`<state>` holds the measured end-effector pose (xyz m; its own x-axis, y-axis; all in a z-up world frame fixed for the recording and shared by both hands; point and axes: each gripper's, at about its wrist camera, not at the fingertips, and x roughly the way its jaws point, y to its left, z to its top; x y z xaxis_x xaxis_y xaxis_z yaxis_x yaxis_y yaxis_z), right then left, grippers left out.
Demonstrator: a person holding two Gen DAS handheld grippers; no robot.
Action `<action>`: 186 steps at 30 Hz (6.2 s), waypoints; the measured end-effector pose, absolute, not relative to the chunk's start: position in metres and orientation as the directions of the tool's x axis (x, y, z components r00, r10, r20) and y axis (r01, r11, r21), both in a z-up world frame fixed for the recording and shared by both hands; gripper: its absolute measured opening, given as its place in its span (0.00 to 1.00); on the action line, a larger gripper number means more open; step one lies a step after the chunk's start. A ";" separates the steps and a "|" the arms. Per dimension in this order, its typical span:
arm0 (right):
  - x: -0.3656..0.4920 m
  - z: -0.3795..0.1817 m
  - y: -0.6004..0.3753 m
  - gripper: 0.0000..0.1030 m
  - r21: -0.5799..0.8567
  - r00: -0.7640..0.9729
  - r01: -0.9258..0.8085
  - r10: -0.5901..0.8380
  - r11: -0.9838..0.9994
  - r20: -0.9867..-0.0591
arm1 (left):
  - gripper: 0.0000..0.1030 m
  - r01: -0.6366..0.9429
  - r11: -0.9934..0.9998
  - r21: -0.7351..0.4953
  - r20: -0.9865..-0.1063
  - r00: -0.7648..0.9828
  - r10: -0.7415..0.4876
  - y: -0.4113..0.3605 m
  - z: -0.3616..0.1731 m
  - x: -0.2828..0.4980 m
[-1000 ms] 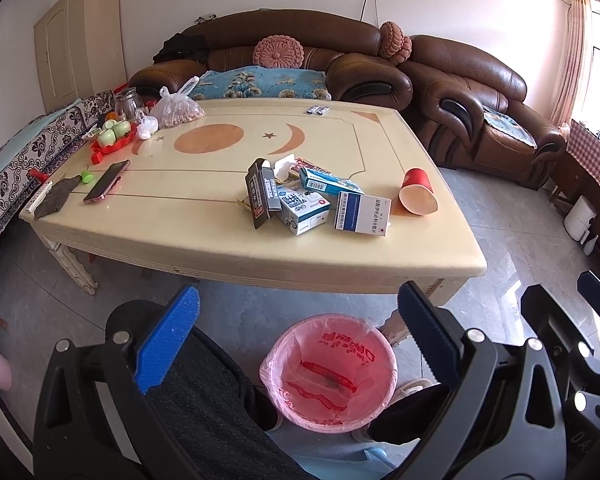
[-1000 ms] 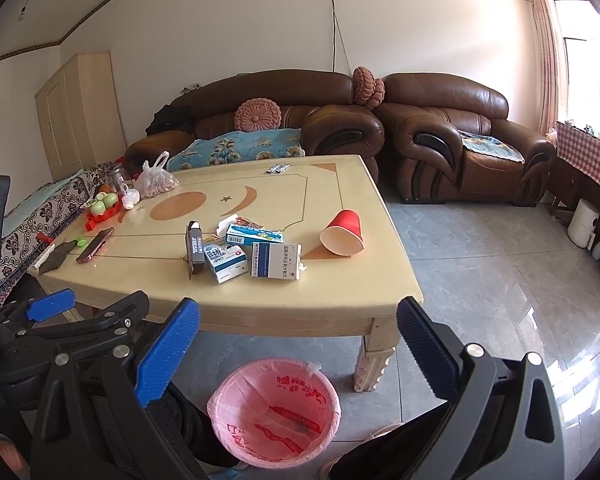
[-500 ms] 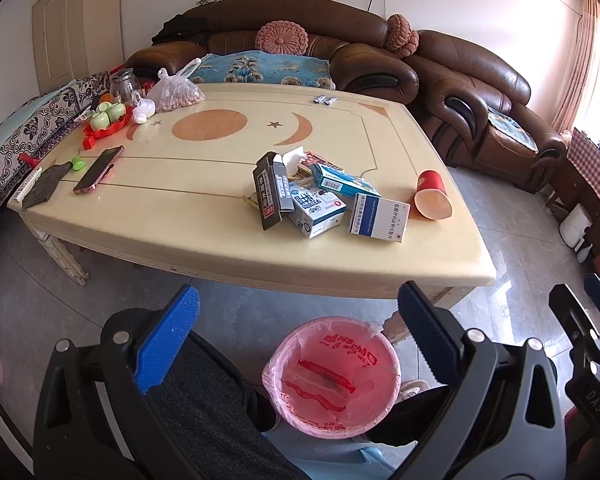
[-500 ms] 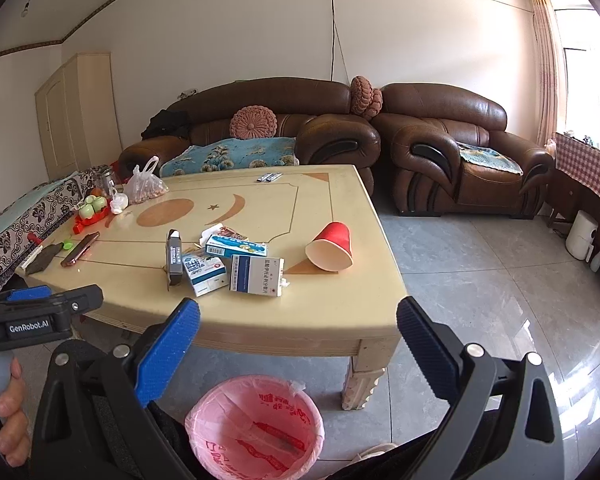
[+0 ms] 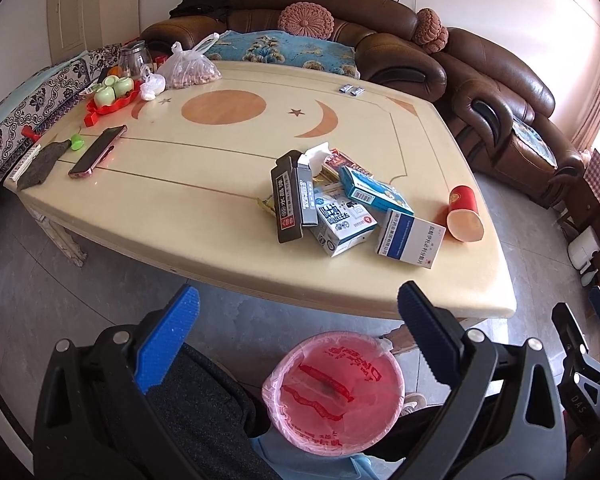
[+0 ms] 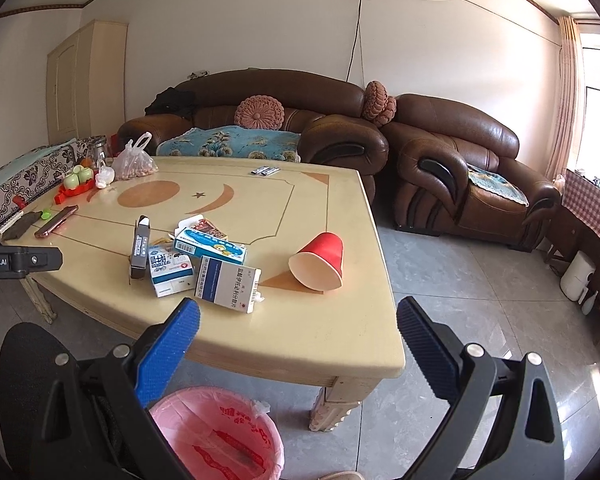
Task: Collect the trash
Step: 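Reach the left tool to the black box while the right tool reaches the red cup, then close the left tool on the black box while the right tool grips the red cup rim, then carry the black box and red cup with both tools over the pink bin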
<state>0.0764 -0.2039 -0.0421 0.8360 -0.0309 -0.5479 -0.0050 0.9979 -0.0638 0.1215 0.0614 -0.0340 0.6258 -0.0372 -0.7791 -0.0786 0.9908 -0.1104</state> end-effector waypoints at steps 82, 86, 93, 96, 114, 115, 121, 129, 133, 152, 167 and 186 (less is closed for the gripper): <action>0.292 -0.176 -0.240 0.09 -0.195 0.741 -0.024 -0.113 0.981 -0.662 | 0.37 -0.388 0.897 -0.213 -0.889 0.458 -0.012 0.120 -0.143 0.301; 0.290 -0.176 -0.241 0.06 -0.197 0.744 -0.012 -0.123 0.980 -0.656 | 0.32 -0.390 0.895 -0.218 -0.890 0.456 -0.017 0.122 -0.142 0.299; 0.287 -0.167 -0.241 0.05 -0.197 0.766 0.001 -0.128 0.980 -0.631 | 0.29 -0.384 0.900 -0.204 -0.887 0.461 -0.004 0.124 -0.138 0.295; 0.286 -0.165 -0.241 0.05 -0.191 0.765 0.003 -0.125 0.982 -0.631 | 0.28 -0.379 0.897 -0.229 -0.881 0.472 -0.025 0.126 -0.136 0.292; 0.273 -0.146 -0.236 0.05 -0.185 0.802 0.010 -0.118 0.983 -0.586 | 0.26 -0.335 0.929 -0.157 -0.858 0.513 0.039 0.123 -0.115 0.281; 0.271 -0.144 -0.236 0.05 -0.183 0.802 0.010 -0.117 0.983 -0.585 | 0.26 -0.327 0.932 -0.154 -0.857 0.514 0.038 0.121 -0.114 0.281; 0.264 -0.135 -0.237 0.04 -0.187 0.808 0.021 -0.127 0.982 -0.576 | 0.26 -0.302 0.942 -0.144 -0.850 0.525 0.039 0.119 -0.109 0.275; 0.255 -0.124 -0.237 0.04 -0.177 0.816 0.019 -0.118 0.984 -0.566 | 0.26 -0.278 0.950 -0.144 -0.843 0.538 0.030 0.116 -0.100 0.267; 0.245 -0.112 -0.232 0.04 -0.184 0.827 0.010 -0.112 0.983 -0.552 | 0.26 -0.253 0.958 -0.131 -0.838 0.545 0.030 0.112 -0.094 0.260; 0.150 -0.047 -0.185 0.04 -0.192 0.865 -0.091 -0.018 0.977 -0.501 | 0.26 -0.111 0.989 -0.093 -0.820 0.572 -0.012 0.089 -0.068 0.196; 0.081 -0.044 -0.165 0.04 -0.193 0.853 -0.132 0.012 0.972 -0.521 | 0.26 0.017 0.997 -0.072 -0.827 0.559 -0.069 0.057 -0.074 0.134; 0.035 -0.072 -0.141 0.04 -0.168 0.803 -0.165 0.034 0.972 -0.594 | 0.25 0.112 0.990 -0.087 -0.868 0.479 -0.130 0.032 -0.120 0.097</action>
<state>0.0353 -0.1414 -0.0716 0.8034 0.0341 -0.5944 -0.1653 0.9719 -0.1678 0.0967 0.0322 -0.1199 0.4789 -0.1303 -0.8681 0.1117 0.9899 -0.0870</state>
